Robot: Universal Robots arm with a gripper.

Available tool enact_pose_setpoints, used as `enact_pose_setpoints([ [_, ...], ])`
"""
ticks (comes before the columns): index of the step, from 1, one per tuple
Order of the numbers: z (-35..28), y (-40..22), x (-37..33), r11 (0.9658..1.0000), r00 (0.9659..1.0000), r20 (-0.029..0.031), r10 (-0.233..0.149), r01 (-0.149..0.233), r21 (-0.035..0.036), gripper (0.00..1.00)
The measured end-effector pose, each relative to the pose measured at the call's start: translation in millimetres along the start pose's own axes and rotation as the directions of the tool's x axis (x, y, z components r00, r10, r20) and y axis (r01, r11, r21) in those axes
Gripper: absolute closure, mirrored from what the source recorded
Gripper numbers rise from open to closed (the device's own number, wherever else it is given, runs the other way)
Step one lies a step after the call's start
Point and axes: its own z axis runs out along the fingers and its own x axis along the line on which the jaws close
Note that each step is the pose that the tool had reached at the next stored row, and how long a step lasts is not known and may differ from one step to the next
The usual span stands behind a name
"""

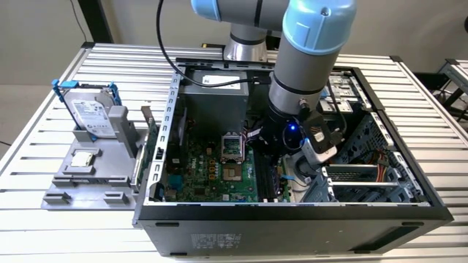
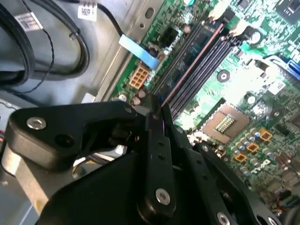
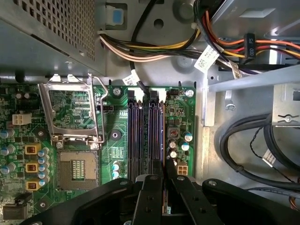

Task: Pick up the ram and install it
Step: 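Insert the ram into the slot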

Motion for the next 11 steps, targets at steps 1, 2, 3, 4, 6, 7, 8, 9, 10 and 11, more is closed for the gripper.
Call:
enact_pose_setpoints([
  [1, 0.0, 0.0, 0.0, 1.0000, 1.0000, 0.0000, 0.000, 0.000, 0.0001, 1.00],
  [2, 0.1, 0.0, 0.0, 1.0000, 1.0000, 0.0000, 0.000, 0.000, 0.0001, 1.00],
  [3, 0.1, 0.0, 0.0, 1.0000, 1.0000, 0.0000, 0.000, 0.000, -0.0001, 1.00],
  [4, 0.2, 0.0, 0.0, 1.0000, 1.0000, 0.0000, 0.000, 0.000, -0.0001, 1.00],
  [6, 0.2, 0.0, 0.1, 1.0000, 1.0000, 0.0000, 0.001, -0.001, -0.0002, 1.00],
  [7, 0.2, 0.0, 0.1, 1.0000, 1.0000, 0.0001, 0.003, -0.003, -0.0002, 1.00],
  [8, 0.2, 0.0, 0.5, 1.0000, 1.0000, 0.0001, 0.007, -0.007, 0.0000, 1.00],
  [9, 0.2, 0.0, 0.9, 0.9999, 0.9999, 0.0002, 0.010, -0.010, 0.0000, 1.00],
  [10, 0.2, 0.0, 1.2, 0.9999, 0.9999, 0.0002, 0.014, -0.014, 0.0001, 1.00],
  [11, 0.3, 0.1, 1.3, 0.9999, 0.9999, 0.0003, 0.016, -0.016, 0.0001, 1.00],
])
